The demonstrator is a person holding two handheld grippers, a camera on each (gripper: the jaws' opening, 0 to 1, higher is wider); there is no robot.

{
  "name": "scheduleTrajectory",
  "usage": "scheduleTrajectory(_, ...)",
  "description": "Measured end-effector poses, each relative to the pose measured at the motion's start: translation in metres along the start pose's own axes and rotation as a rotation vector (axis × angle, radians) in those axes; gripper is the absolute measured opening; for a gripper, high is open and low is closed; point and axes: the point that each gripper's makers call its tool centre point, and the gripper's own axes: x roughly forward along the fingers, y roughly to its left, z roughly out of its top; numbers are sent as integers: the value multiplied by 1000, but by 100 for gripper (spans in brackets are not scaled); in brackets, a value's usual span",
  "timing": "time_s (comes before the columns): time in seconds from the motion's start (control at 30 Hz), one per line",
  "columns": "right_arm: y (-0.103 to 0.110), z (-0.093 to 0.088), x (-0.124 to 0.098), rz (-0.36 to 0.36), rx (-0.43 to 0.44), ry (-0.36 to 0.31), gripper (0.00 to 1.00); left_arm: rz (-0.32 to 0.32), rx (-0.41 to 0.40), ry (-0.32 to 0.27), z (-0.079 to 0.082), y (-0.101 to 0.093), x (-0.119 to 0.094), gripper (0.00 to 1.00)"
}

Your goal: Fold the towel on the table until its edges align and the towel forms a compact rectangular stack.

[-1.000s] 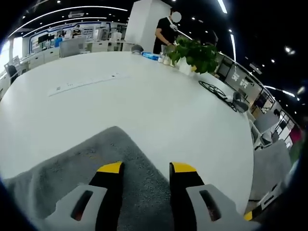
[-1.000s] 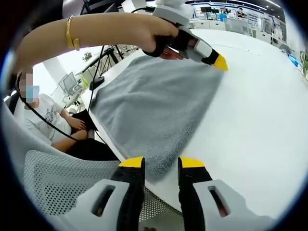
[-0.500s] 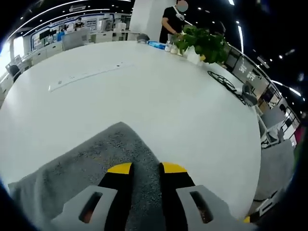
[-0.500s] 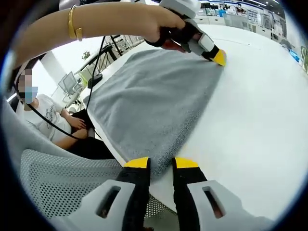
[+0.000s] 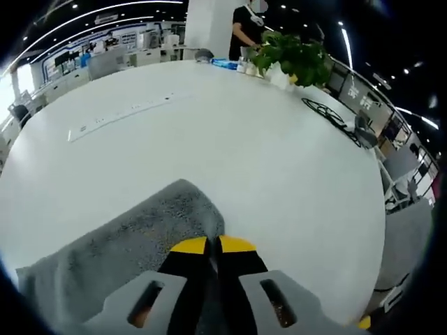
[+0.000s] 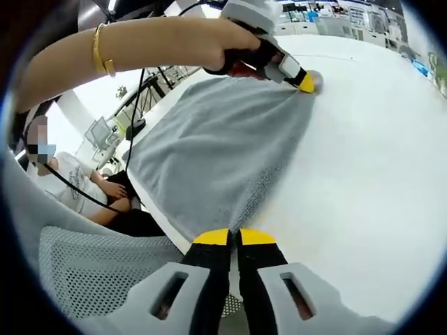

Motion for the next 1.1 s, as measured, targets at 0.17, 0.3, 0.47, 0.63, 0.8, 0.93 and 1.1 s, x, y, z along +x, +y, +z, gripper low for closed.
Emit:
scheduleTrajectory(0.17, -20, 5, -20, -45, 23, -32, 0, -27, -2, -20, 17, -11, 8, 3)
scheduleTrajectory(0.3, -44, 5, -39, -95, 64, -43, 0, -80, -20, -73, 35, -31, 13, 2)
scheduleTrajectory(0.47, -72, 4, -63, -160, 135, -83, 0, -133, -30, -116, 58, -55, 26, 2)
scheduleTrajectory(0.63, -98, -4, -86, -221, 170, -97, 0, -195, -46, -151, 80, -90, 35, 2)
scheduleTrajectory(0.8, -119, -12, -106, -281, 208, -107, 0, -256, -9, -173, 97, -124, 45, 2)
scheduleTrajectory(0.93, -131, -17, -117, -331, 210, -105, 0, -276, -20, -186, 105, -133, 48, 2)
scheduleTrajectory(1.1, -135, -12, -128, -355, 206, -119, 0, -300, 1, -209, 116, -144, 49, 2)
